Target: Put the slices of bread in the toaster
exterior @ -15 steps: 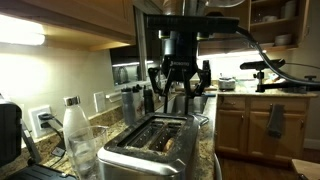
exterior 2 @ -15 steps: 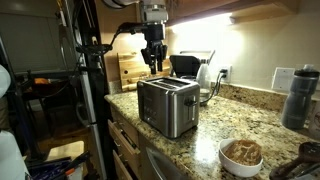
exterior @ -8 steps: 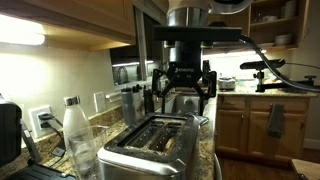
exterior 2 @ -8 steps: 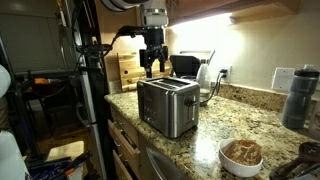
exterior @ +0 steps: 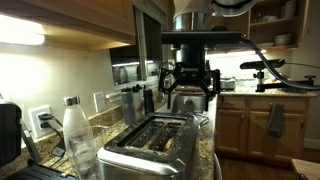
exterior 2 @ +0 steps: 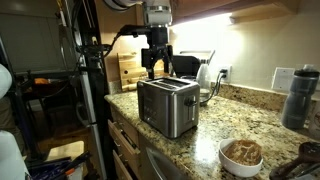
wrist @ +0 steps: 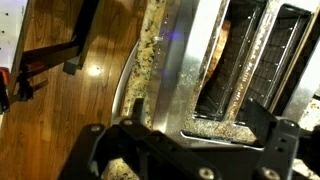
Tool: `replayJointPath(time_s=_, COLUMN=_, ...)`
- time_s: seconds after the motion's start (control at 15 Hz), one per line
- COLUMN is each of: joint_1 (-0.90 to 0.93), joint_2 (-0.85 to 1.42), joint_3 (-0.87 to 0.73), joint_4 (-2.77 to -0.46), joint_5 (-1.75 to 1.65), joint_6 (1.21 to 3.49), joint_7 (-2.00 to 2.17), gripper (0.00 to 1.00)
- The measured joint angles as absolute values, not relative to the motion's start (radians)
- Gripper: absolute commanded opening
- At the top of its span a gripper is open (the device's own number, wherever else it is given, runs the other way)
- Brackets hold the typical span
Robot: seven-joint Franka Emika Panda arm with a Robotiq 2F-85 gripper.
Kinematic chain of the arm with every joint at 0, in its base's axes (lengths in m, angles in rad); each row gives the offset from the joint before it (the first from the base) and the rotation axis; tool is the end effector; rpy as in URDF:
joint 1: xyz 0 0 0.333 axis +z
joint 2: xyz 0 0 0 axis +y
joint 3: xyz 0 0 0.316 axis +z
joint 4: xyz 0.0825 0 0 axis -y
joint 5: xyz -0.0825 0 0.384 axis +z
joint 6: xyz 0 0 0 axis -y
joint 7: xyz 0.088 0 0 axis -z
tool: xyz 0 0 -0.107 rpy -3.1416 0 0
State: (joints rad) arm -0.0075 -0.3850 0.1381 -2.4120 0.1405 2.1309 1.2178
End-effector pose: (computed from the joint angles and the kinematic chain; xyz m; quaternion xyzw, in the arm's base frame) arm 0.4334 0.0655 0.4629 -0.8340 0.5483 -0.0180 0.0595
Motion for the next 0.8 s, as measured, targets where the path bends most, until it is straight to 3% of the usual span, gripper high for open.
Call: replayJointPath(time_s=0.8, joint_1=-0.145, joint_2=-0.368, joint_3=0.016, joint_4=-2.307, joint_5=0.013, joint_6=2.013, joint_7=1.173, gripper=1.00)
